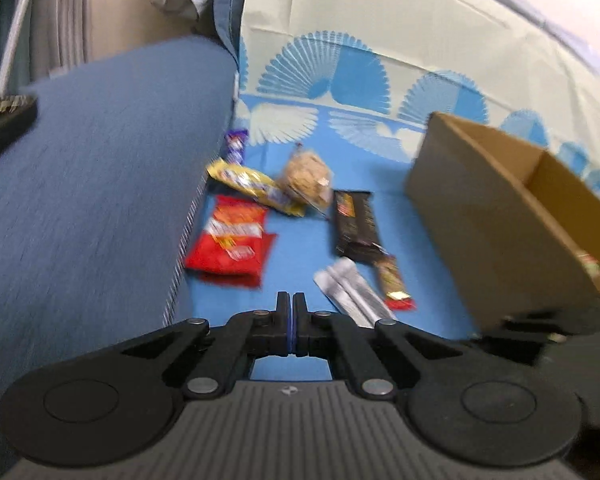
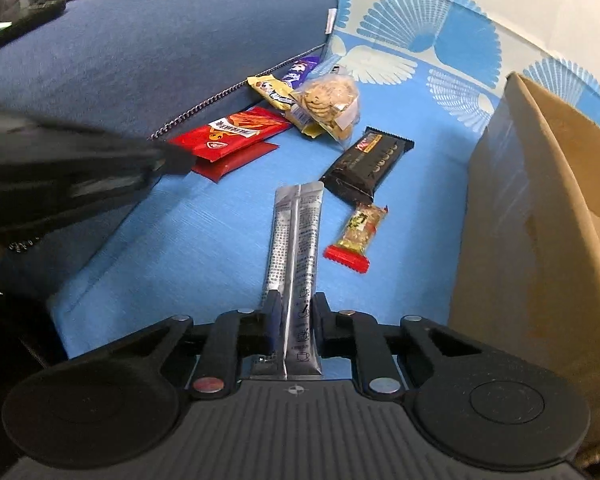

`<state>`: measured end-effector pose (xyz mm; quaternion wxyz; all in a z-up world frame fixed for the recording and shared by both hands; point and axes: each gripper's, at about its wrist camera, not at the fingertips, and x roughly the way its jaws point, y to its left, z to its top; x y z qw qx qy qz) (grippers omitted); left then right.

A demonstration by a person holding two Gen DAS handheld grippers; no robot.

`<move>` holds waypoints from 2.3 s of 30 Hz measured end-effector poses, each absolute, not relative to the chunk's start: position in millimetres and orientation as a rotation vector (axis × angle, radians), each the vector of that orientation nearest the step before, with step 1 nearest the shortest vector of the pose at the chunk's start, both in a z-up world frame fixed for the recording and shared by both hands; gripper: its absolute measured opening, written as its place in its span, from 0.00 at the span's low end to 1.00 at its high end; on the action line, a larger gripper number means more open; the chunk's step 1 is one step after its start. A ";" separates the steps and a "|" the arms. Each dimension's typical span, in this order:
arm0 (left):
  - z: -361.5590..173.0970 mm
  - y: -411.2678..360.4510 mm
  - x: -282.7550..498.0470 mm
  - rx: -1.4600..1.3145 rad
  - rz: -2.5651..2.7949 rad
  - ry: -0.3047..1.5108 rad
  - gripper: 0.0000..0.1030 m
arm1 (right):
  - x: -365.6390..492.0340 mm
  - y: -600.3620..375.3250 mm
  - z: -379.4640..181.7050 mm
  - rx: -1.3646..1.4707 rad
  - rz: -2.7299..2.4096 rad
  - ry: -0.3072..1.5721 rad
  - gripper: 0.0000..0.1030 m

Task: Organize snacks
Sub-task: 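Grasp the red spicy-strip packet with the left gripper and lift it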

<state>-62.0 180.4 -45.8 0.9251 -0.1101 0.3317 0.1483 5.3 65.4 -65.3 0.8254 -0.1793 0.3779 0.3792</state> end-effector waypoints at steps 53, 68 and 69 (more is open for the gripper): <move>-48.8 167.4 -66.0 -0.285 0.383 0.774 0.64 | 2.0 56.7 -64.8 -0.387 0.839 0.840 0.27; -77.9 182.8 -42.3 -0.320 0.415 0.916 0.71 | 0.6 62.9 -67.8 -0.403 0.836 0.810 0.27; -78.7 182.7 -41.5 -0.321 0.417 0.920 0.71 | -0.2 63.3 -67.7 -0.407 0.836 0.804 0.25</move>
